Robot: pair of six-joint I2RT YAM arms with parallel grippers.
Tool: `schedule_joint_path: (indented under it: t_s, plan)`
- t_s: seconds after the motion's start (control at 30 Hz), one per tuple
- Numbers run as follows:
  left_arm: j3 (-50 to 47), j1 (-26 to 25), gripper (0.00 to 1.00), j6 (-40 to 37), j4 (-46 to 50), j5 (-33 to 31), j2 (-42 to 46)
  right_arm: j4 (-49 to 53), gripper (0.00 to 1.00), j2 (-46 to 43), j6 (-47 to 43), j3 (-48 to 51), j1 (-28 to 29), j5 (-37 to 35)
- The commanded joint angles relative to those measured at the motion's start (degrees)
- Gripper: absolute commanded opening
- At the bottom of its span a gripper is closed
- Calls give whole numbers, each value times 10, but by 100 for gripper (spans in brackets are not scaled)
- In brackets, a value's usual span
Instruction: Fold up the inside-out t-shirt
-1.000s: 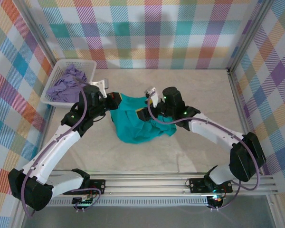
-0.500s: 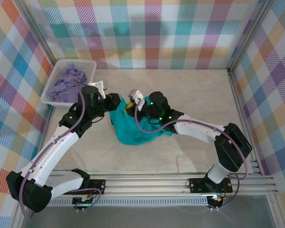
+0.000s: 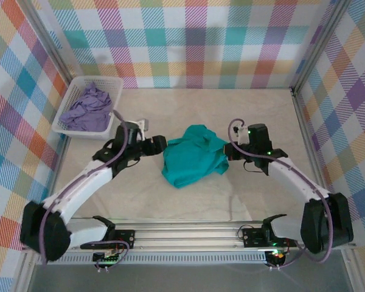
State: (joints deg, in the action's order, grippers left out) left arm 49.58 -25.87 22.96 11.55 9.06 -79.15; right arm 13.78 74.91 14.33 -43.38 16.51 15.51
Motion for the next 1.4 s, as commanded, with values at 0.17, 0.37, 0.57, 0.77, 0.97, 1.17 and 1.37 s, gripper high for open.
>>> schedule_joint_path:
  t_s: [0.17,0.37,0.57,0.77,0.97,1.17,1.37]
  plan:
    - [67,-6,72,-50,-30,-19,-136,12,4,10,11,-19,-2,13]
    - [101,6,55,-36,-52,-16,-202,11,4,9,7,-18,-2,12]
    - [146,14,35,-29,-64,0,-260,6,3,7,4,-21,-2,10]
    - [148,56,7,-8,-95,8,-196,2,1,-13,-16,-78,-6,-32]
    - [171,70,0,-48,-67,-37,-6,-29,0,-90,-62,-180,-23,8]
    - [268,69,0,-80,-30,-100,124,-11,0,-102,-101,-344,-24,56]
    - [369,69,0,-98,-5,-85,161,65,1,-70,-121,-494,-24,69]
